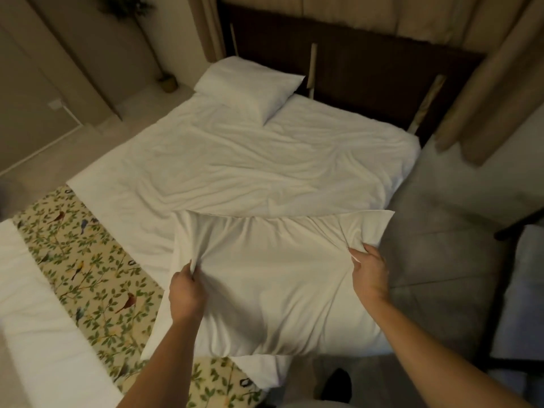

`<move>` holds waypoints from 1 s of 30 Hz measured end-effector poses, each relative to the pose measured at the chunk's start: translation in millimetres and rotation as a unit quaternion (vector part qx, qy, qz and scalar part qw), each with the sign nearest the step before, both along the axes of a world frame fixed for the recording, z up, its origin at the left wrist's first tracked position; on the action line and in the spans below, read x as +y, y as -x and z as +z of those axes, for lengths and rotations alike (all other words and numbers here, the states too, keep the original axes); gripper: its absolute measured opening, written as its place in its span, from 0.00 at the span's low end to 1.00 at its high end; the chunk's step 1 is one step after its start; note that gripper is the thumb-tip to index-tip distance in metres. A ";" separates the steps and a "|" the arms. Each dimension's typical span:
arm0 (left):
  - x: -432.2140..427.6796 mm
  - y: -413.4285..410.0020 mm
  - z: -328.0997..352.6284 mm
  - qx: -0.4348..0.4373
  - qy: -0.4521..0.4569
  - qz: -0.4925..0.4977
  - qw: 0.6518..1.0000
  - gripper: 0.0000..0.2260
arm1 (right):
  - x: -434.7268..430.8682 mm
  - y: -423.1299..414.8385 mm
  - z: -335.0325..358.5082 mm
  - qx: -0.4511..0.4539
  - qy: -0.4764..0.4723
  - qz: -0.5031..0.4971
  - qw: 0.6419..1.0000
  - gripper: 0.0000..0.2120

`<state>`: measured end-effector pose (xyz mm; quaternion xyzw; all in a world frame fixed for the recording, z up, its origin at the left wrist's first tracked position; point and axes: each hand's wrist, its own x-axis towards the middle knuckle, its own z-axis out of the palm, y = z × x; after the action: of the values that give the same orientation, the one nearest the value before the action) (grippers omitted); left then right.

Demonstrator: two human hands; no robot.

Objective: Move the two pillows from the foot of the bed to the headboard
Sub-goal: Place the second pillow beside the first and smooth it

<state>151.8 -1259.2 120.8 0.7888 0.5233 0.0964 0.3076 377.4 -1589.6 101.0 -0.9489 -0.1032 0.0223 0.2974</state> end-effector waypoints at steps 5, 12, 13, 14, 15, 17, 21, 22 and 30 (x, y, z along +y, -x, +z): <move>-56.9 -76.6 8.3 -0.007 0.016 -0.023 1.000 0.23 | -73.5 -53.9 14.3 -0.009 -0.008 -0.020 1.000 0.15; -108.7 -184.2 16.2 -0.006 0.036 -0.088 0.995 0.20 | -145.7 -119.3 15.9 -0.011 -0.017 -0.097 0.995 0.14; -113.0 -201.1 14.5 -0.003 0.037 -0.097 0.995 0.20 | -153.4 -129.0 13.9 -0.012 -0.018 -0.109 0.994 0.13; -116.7 -218.2 12.1 0.001 0.038 -0.105 0.994 0.20 | -160.3 -138.8 11.5 -0.012 -0.017 -0.120 0.993 0.13; -120.2 -235.7 8.9 0.004 0.040 -0.113 0.993 0.20 | -166.8 -149.1 9.3 -0.011 -0.013 -0.128 0.992 0.13; -125.6 -271.9 1.1 0.005 0.046 -0.127 0.991 0.20 | -177.3 -173.1 5.7 -0.003 -0.004 -0.139 0.990 0.14; -130.6 -348.7 -16.7 0.014 0.056 -0.150 0.987 0.19 | -188.1 -233.3 -1.5 0.011 0.005 -0.151 0.988 0.14; -130.9 -368.5 -20.0 0.016 0.060 -0.151 0.987 0.19 | -189.1 -249.3 -2.4 0.008 0.005 -0.152 0.988 0.14; -121.8 -511.8 -19.8 0.023 0.066 -0.159 0.985 0.20 | -178.4 -376.9 5.7 0.010 0.014 -0.156 0.988 0.15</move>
<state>663.6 -1381.0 101.1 0.8418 0.4036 -0.0069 0.3583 754.4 -1768.0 106.8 -0.9572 0.0495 -0.0130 0.2849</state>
